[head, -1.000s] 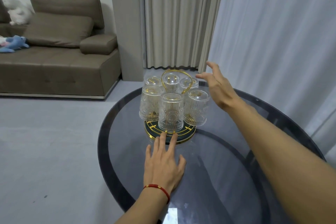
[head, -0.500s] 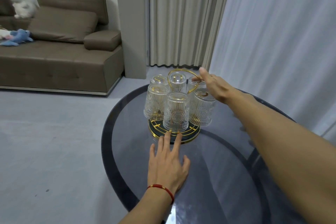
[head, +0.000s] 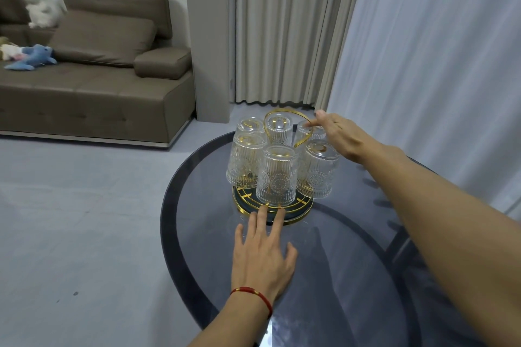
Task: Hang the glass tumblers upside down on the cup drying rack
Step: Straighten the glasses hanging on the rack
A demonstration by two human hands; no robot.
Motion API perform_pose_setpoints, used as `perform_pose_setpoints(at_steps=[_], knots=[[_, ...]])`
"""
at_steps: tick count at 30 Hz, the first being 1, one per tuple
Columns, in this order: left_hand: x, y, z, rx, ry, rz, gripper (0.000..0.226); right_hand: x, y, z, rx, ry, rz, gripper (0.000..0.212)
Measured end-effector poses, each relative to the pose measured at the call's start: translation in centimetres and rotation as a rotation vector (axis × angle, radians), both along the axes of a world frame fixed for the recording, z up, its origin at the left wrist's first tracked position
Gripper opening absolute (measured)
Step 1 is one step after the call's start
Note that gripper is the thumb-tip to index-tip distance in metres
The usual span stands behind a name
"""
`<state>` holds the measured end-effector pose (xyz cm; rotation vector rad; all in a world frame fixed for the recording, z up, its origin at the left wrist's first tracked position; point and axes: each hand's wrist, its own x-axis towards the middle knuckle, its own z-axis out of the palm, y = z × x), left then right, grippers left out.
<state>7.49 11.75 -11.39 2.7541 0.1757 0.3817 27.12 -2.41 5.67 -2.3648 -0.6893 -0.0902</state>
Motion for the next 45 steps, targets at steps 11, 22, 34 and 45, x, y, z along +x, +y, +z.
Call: perform_pose_setpoints(at_steps=[11, 22, 34, 45], knots=[[0.1, 0.1, -0.2, -0.016, 0.016, -0.002, 0.069, 0.0, -0.4, -0.1, 0.046, 0.017, -0.027, 0.067], [0.1, 0.0, -0.3, -0.017, 0.017, 0.000, 0.068, -0.4, 1.9, 1.7, 0.142, -0.047, -0.039, 0.053], [0.0, -0.1, -0.3, -0.026, -0.007, -0.001, 0.068, 0.7, 9.0, 4.3, -0.101, 0.228, -0.014, 0.101], [0.1, 0.0, -0.4, -0.030, -0.009, -0.001, 0.068, 1.5, 9.7, 4.4, -0.080, 0.315, -0.034, 0.107]])
